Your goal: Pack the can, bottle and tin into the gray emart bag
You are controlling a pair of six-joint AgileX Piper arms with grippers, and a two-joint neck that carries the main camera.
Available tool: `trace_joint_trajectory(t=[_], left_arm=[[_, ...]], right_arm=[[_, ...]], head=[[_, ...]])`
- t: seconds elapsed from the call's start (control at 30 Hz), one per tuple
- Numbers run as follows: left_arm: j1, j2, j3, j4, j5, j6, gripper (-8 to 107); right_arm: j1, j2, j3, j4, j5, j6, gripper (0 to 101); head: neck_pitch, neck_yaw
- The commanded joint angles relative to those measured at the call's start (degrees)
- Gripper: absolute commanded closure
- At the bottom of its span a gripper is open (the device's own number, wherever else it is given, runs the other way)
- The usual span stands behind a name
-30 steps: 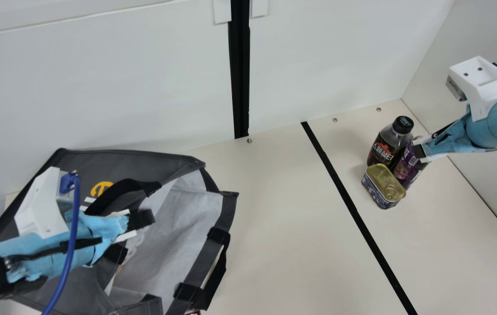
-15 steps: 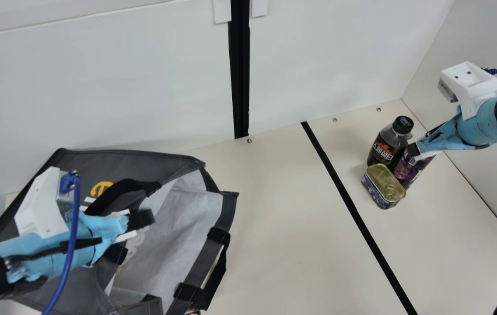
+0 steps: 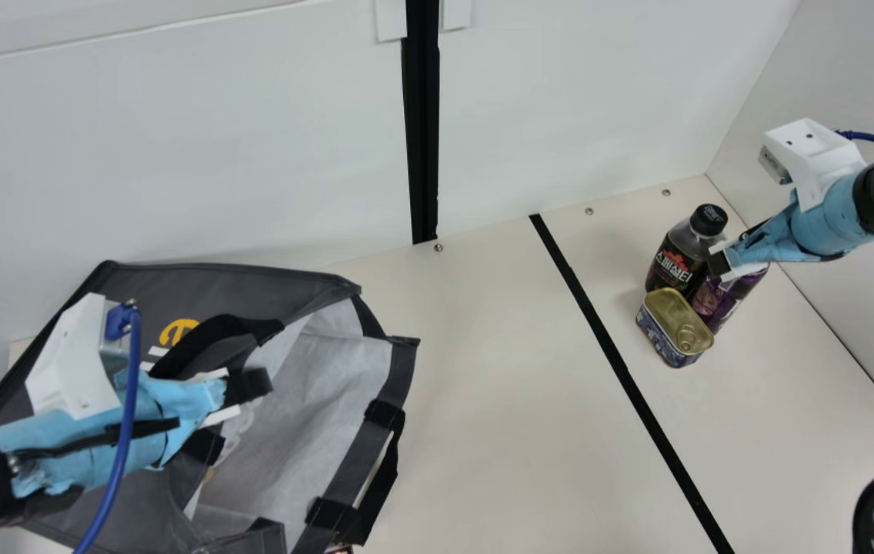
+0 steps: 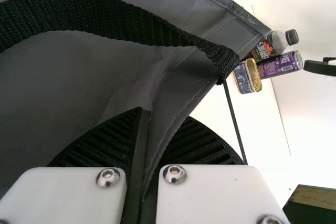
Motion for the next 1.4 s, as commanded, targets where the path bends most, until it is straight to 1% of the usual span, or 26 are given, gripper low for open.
trace_joint_trajectory(t=[0.0, 0.67, 1.2, 1.37], left_arm=[[0.00, 0.00, 0.00, 0.00, 0.00, 0.00, 89], [0.00, 0.00, 0.00, 0.00, 0.00, 0.00, 89], [0.00, 0.00, 0.00, 0.00, 0.00, 0.00, 89], [0.00, 0.00, 0.00, 0.00, 0.00, 0.00, 89]], right_arm=[[-0.05, 0.67, -0.13, 0.20, -0.08, -0.08, 10], [-0.89, 7.14, -1.76, 1.79, -1.78, -1.37, 10], [-0.39, 11.26, -2.18, 1.46, -2.73, -1.12, 10], [-0.02, 12.31, -2.72, 0.89, -2.23, -0.50, 44]], head=[[-1.30, -0.14], [-1.30, -0.14], [-1.30, -0.14], [-1.30, -0.14]])
